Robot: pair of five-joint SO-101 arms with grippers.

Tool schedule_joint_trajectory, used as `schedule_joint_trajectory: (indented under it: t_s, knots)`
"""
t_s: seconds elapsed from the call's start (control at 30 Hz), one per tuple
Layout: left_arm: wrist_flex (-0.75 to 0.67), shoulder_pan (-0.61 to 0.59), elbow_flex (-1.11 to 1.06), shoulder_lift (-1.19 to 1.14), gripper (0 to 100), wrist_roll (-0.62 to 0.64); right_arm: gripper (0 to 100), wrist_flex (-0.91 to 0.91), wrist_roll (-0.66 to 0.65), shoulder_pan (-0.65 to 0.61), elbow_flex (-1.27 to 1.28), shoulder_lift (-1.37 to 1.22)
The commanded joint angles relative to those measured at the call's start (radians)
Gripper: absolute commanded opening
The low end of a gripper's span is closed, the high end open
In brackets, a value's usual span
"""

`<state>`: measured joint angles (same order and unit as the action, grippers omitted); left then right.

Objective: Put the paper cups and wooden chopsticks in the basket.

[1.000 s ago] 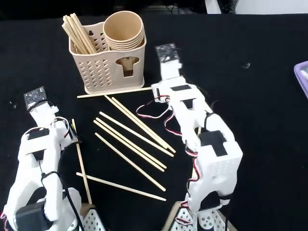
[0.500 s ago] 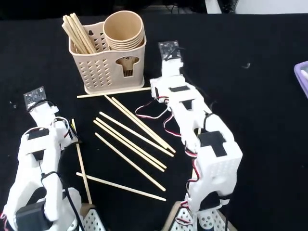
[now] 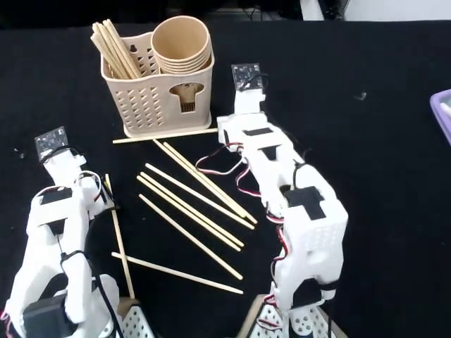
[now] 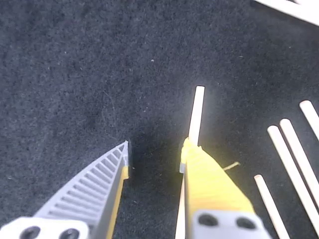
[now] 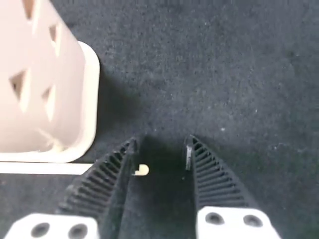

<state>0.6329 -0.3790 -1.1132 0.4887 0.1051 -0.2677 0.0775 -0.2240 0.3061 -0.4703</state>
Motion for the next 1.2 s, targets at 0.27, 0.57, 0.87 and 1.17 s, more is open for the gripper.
schedule_joint_trajectory:
  t_s: [0.27,0.57,0.87,1.17]
  knots:
    - [-0.011,-0.002,0.010,0.028,18,-0.008,14.8,-0.338,-0.196,-0.003,-0.151,0.015]
    - [-0.011,-0.002,0.012,0.028,18,-0.008,14.8,-0.568,-0.265,-0.035,-0.091,0.128]
    - [-0.009,-0.004,0.012,0.028,18,-0.008,14.9,-0.566,-0.265,-0.120,0.220,0.398]
    - [-0.008,-0.004,0.012,0.028,18,-0.008,15.2,-0.474,-0.265,-0.184,0.559,0.851]
